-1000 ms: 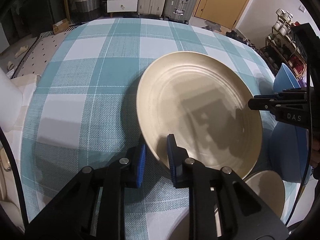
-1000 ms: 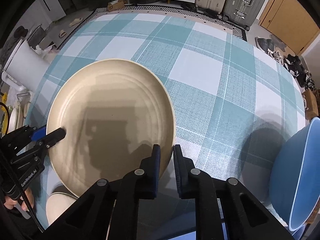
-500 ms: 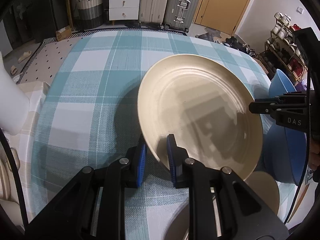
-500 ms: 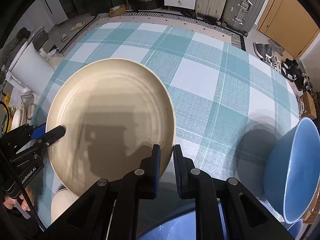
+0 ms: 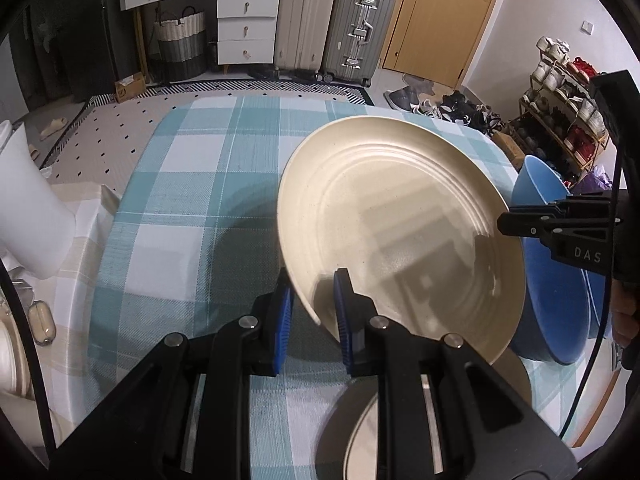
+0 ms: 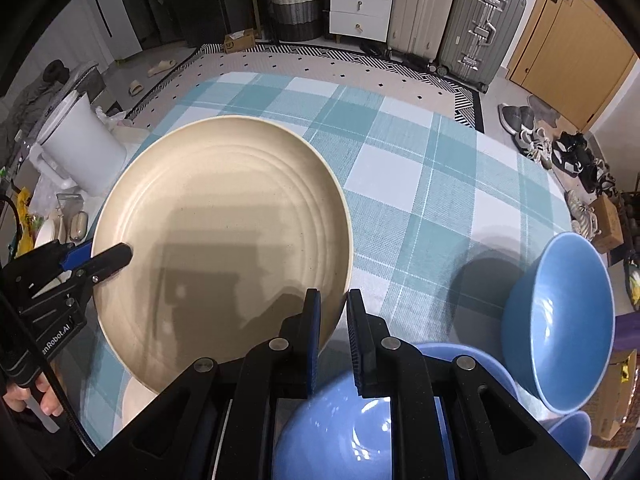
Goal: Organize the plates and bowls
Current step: 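Lift the held cream plates and carry them beside the blue bowls with both tools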
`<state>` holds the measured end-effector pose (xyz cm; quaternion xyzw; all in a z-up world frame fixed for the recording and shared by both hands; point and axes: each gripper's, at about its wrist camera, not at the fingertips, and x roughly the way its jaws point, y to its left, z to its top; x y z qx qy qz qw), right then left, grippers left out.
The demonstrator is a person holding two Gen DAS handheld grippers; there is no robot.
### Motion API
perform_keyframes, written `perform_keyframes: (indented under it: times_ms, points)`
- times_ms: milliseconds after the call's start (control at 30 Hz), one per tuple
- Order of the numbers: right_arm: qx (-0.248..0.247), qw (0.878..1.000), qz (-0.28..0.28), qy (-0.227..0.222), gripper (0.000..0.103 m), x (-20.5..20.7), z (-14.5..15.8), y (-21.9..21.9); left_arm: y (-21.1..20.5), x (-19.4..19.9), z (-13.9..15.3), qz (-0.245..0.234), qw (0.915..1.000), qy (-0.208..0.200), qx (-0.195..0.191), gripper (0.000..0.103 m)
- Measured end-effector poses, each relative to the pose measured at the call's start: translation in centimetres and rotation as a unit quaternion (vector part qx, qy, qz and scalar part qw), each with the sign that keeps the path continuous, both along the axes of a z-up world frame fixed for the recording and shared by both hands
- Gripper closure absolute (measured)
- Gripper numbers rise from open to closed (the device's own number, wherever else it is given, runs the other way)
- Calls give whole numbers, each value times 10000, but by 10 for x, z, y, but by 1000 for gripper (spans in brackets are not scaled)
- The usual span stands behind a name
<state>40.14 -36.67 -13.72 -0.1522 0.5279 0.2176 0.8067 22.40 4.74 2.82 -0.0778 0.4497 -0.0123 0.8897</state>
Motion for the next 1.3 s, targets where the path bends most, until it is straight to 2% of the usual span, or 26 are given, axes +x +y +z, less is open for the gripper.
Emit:
perform_keyframes:
  times_ms: [700, 1300]
  points:
    - [235, 9991, 13, -343, 89, -66, 41, -21, -23, -74, 49, -71, 9996, -264, 23, 86]
    - [385, 9982, 8, -457, 89, -108, 45, -38, -41, -117, 55, -144, 9993, -324, 84, 86]
